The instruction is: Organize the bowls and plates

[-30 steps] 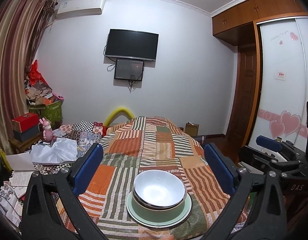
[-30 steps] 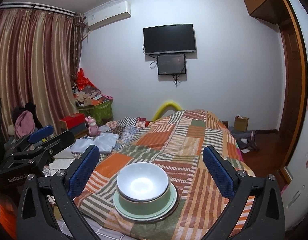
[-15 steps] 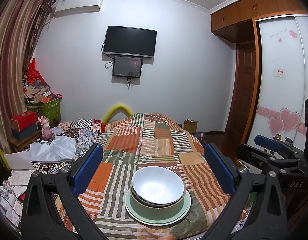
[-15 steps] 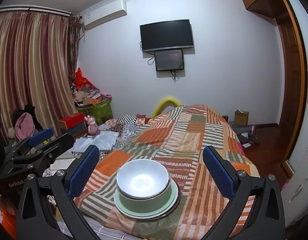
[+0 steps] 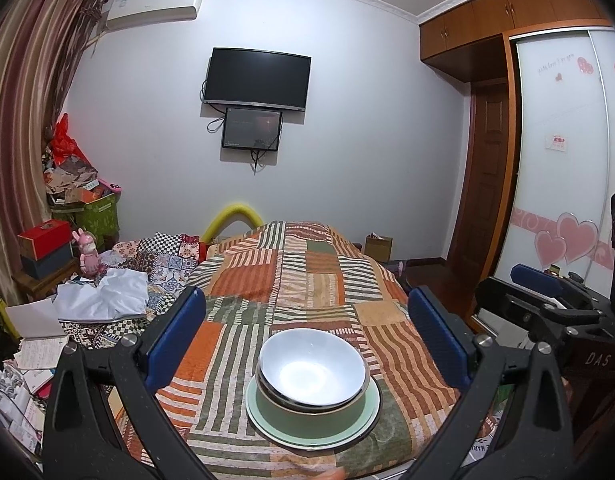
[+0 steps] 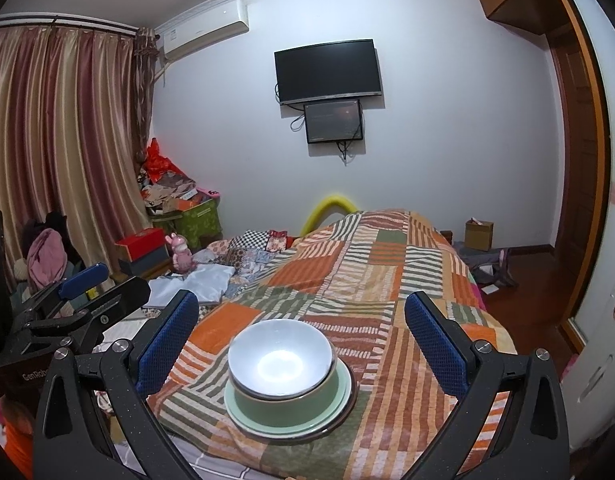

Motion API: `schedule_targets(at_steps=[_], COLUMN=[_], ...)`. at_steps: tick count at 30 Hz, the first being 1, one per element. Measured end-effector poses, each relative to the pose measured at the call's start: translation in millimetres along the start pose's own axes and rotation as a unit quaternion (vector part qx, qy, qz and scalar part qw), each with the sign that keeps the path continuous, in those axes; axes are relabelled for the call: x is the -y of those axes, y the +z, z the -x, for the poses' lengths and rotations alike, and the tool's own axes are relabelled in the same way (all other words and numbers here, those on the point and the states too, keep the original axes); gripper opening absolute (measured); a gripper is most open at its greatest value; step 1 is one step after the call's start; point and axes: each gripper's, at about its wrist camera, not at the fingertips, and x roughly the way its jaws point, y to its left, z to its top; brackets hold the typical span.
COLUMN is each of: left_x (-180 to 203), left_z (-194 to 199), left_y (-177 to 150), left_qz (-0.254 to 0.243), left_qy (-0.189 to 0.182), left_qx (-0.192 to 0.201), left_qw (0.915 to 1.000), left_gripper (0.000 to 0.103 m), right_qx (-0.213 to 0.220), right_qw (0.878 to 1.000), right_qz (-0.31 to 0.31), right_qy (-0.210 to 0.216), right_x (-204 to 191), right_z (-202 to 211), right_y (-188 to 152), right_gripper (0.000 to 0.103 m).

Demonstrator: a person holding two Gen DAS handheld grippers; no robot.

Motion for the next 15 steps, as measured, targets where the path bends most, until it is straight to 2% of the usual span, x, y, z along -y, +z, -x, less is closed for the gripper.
schedule_targets(at_steps=[15], left_x=[3.1], left_z=[-0.8], left_y=[-1.5], left_qz=[-0.002], left_qy=[-0.005], left_qx=[0.000], left_qw=[1.0000], left_gripper=[0.102], right_qx=[0.003], right_qw=[1.000], right_qz=[0.000], right_qy=[-0.003], right_x=[2.1], right_z=[0.4], right_y=[1.4], right_gripper=[0.103])
